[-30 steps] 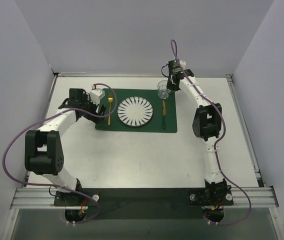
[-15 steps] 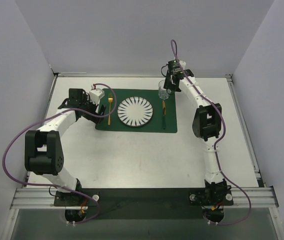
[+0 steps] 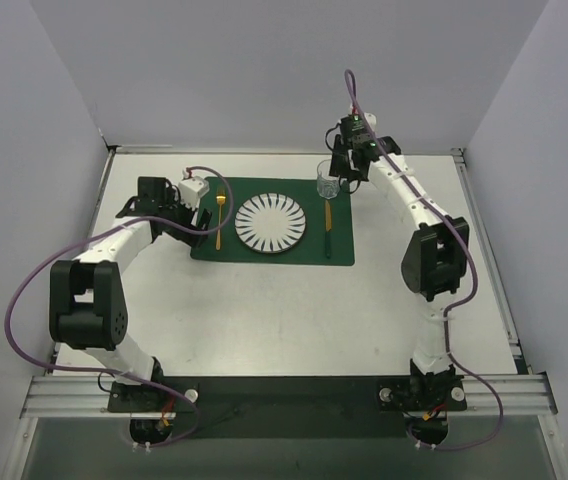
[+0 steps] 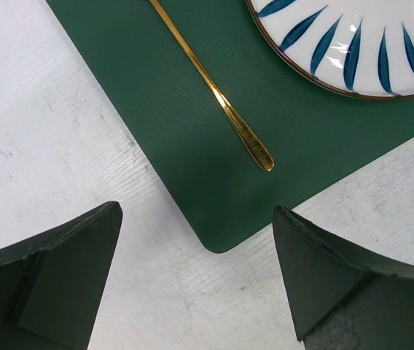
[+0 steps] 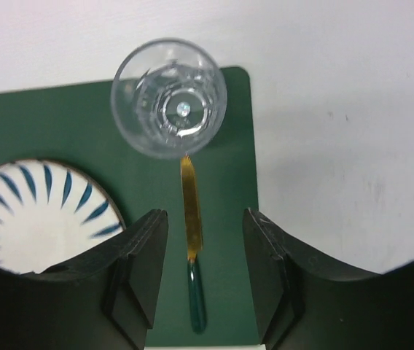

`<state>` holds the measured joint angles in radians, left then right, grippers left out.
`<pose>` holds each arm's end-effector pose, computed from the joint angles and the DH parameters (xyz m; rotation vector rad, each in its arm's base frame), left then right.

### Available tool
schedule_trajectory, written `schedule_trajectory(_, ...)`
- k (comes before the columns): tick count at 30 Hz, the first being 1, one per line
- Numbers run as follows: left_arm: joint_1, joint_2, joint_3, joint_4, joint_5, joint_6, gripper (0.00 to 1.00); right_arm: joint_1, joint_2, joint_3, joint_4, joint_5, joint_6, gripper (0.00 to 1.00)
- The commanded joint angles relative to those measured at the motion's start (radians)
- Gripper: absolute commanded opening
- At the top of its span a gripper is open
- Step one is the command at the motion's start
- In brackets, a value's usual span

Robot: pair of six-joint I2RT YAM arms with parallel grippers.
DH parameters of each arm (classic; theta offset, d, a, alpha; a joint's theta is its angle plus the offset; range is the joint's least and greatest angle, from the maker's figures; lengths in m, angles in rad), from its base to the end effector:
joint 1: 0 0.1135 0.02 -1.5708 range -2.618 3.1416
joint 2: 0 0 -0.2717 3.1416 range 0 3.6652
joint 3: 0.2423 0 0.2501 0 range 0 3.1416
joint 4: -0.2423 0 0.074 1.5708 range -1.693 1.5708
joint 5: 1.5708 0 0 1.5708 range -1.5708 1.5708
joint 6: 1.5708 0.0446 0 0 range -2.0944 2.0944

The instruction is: Set the dinner table for one person

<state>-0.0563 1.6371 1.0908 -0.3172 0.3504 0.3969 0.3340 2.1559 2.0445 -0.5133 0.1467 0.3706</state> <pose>0.3505 -0.0351 0.2216 0.6854 2.2814 -0.2660 0.4876 0.1623 0.3036 0.1228 2.1942 0.2364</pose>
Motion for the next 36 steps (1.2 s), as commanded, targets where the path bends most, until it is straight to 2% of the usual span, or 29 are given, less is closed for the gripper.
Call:
schedule_trajectory(1, -0.031, 0.039, 0.047, -0.002, 0.032, -0.009, 0.93, 0.059, -0.177, -0.168, -0.008, 0.028, -0.032, 0.46)
schedule_trajectory(5, -0.082, 0.104, 0.095, -0.022, -0.040, -0.003, 0.91, 0.080, -0.243, -0.383, 0.021, -0.048, 0.005, 0.46)
schedule_trajectory(12, -0.131, 0.194, 0.152, -0.014, -0.116, -0.009, 0.82, 0.097, -0.286, -0.567, 0.079, -0.116, 0.050, 0.45)
schedule_trajectory(20, -0.168, 0.305, 0.245, -0.009, -0.225, -0.016, 0.68, 0.094, -0.332, -0.653, 0.121, -0.113, 0.062, 0.45)
schedule_trajectory(28, -0.185, 0.348, 0.254, -0.006, -0.266, -0.001, 0.67, 0.089, -0.357, -0.698, 0.137, -0.104, 0.057, 0.45)
schedule_trajectory(30, -0.189, 0.352, 0.253, -0.005, -0.312, 0.010, 0.67, 0.089, -0.360, -0.702, 0.142, -0.105, 0.059, 0.45)
schedule_trajectory(36, -0.194, 0.322, 0.225, -0.002, -0.341, 0.042, 0.67, 0.088, -0.363, -0.704, 0.148, -0.110, 0.060, 0.45)
